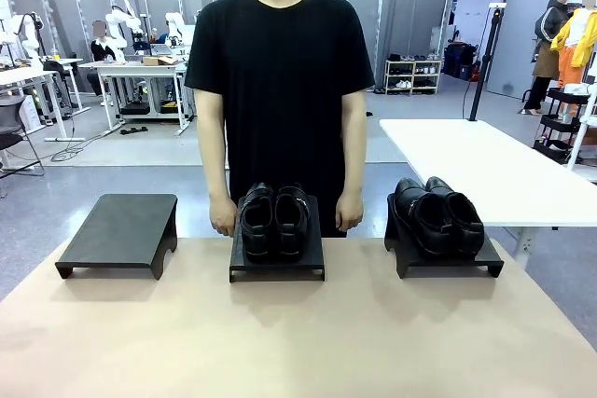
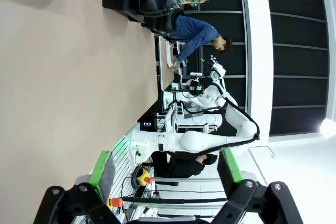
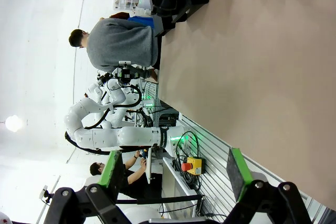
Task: Place the shoes on the stand as instructed by the person.
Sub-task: Pick up another pair of Shoes and place it on the Shoes Stand indicated by the person.
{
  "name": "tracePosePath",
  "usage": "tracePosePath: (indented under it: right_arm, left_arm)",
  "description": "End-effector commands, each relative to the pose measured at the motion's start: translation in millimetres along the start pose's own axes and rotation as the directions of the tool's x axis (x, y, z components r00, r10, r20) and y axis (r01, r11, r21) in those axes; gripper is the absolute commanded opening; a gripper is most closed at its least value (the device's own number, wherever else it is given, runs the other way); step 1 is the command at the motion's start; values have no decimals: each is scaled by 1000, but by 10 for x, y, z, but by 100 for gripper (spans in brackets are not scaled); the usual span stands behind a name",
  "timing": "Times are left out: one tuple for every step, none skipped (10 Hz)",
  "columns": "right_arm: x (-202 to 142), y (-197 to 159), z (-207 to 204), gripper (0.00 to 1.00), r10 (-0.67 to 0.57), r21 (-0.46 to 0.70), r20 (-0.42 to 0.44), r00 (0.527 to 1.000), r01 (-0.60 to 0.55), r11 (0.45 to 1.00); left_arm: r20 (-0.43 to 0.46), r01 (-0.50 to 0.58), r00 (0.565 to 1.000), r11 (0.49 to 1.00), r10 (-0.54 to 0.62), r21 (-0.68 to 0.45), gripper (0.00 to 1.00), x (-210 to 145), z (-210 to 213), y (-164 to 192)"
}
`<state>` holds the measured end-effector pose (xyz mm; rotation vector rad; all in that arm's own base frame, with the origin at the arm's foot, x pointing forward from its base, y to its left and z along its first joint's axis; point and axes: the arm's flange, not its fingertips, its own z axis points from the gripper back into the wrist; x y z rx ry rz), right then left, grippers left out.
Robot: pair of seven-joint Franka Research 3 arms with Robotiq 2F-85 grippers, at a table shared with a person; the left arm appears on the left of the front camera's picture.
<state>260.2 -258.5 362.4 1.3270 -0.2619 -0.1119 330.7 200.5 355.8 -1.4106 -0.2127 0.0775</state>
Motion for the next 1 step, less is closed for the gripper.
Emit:
tracePosePath:
  right_arm:
    - [-19,35,13,100,-5,-5,-5,1000,5,1000]
  left_arm:
    - [-9,9,1000,1000,-9,4,100,-22,12,10]
